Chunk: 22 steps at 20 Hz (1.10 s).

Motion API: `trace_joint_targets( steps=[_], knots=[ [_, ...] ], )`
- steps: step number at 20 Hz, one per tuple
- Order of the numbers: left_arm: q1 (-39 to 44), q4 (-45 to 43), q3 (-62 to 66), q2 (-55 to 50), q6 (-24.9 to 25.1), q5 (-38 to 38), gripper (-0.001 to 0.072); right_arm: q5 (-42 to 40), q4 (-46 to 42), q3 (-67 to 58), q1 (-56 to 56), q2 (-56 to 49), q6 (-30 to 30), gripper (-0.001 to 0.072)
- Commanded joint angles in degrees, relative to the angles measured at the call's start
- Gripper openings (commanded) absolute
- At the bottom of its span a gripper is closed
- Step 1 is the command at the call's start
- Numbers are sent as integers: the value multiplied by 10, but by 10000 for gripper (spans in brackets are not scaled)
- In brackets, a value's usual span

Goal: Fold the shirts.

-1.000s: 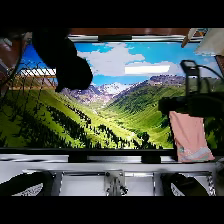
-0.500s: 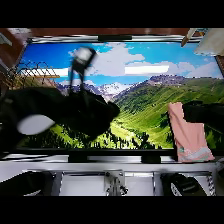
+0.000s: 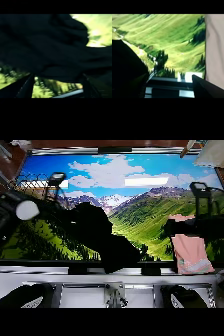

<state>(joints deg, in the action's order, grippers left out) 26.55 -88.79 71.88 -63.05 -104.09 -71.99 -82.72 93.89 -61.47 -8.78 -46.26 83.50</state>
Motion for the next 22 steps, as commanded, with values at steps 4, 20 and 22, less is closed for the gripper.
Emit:
trace_joint_targets(
  steps=[4,20,22],
  knots=[
    [-340,199,-142,-21,109,19,713,13,194,92,104,-87,77,665],
    [-393,385,-162,-240,227,253,700,18,201,104,107,-171,74,665],
    [-388,385,-162,-246,227,255,698,22,201,104,107,-171,71,665]
  ],
)
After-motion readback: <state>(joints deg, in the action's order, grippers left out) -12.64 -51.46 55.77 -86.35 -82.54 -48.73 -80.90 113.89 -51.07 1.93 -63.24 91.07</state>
